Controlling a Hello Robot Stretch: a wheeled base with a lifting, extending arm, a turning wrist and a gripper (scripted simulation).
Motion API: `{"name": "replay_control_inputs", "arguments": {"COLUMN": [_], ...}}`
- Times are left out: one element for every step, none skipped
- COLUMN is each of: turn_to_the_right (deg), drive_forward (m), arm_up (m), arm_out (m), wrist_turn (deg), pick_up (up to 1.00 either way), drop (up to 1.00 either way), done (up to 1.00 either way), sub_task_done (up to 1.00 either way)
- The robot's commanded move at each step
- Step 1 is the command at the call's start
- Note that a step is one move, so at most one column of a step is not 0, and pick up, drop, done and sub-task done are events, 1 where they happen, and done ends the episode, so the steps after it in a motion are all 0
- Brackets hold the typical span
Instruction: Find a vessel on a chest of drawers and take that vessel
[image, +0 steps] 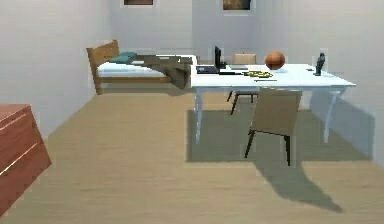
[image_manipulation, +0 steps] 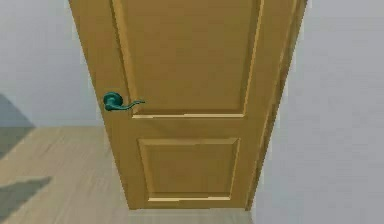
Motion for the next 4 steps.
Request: {"name": "replay_control_inputs", "arguments": {"turn_to_the_right": [0.0,36.0,0.0,30.0], "drive_forward": [0.1,0.0,1.0,0.0], "arm_up": [0.0,0.0,0.0,0.0], "arm_out": [0.0,0.0,0.0,0.0], "wrist_turn": [0.0,0.0,0.0,0.0], "pick_up": [0.0,0.0,0.0,0.0], "drop": [0.0,0.0,0.0,0.0], "done": [0.0,0.0,0.0,0.0], "sub_task_done": [0.0,0.0,0.0,0.0]}}
